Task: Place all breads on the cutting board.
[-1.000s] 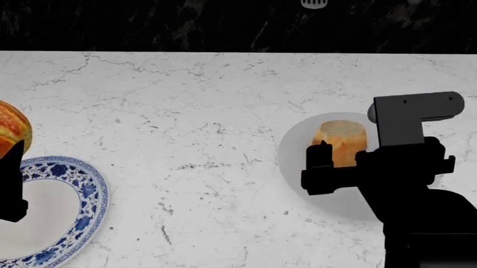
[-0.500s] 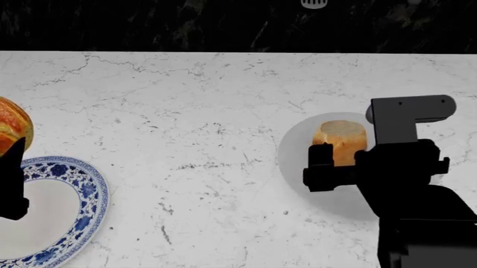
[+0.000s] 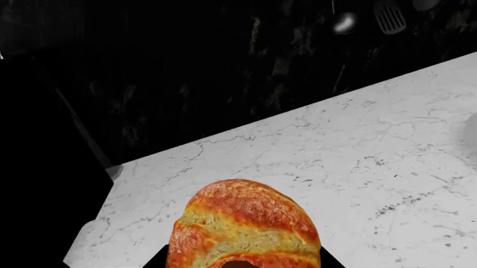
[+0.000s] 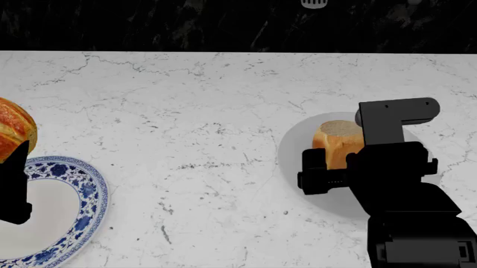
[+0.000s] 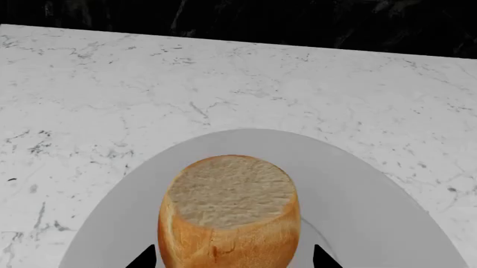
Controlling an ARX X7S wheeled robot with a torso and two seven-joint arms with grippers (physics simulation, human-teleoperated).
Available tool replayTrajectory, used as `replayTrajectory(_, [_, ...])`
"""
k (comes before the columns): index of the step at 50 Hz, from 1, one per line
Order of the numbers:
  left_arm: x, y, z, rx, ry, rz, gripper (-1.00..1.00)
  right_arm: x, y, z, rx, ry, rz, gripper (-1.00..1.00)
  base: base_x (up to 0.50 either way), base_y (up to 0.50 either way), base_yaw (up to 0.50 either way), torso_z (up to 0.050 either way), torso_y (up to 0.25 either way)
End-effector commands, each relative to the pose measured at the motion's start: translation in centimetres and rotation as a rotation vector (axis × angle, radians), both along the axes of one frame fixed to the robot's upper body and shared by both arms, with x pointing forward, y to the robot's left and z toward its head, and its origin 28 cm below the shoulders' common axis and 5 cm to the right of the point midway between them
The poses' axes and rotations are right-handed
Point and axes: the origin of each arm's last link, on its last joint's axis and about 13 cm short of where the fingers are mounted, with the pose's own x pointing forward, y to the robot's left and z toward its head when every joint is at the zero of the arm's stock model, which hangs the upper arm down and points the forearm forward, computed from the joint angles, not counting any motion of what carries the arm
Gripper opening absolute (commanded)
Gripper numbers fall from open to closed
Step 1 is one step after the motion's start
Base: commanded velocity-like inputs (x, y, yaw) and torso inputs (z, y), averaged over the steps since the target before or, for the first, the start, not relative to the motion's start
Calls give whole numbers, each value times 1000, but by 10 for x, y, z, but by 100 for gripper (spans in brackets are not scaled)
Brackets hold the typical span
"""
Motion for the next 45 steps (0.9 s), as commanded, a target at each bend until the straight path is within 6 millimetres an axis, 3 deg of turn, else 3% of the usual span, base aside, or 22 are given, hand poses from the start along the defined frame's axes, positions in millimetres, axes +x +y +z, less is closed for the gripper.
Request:
replayTrajectory(1, [1, -1, 1, -27, -10, -11, -100, 6, 4, -4, 10, 19, 18, 100, 0, 0, 0, 0, 0])
replayTrajectory(40, [-13, -14, 3, 6, -35, -90, -100, 25, 7, -8, 44, 44, 16, 100, 0, 0, 0, 0, 0])
replayTrajectory(41, [-14, -14, 2, 6, -36, -93, -100, 24, 8, -7, 39, 22, 14, -100, 0, 0, 0, 0, 0])
replayTrajectory(45, [-14, -14, 0, 8, -39, -101, -100, 18, 10, -2, 43, -3, 31, -100, 0, 0, 0, 0, 0])
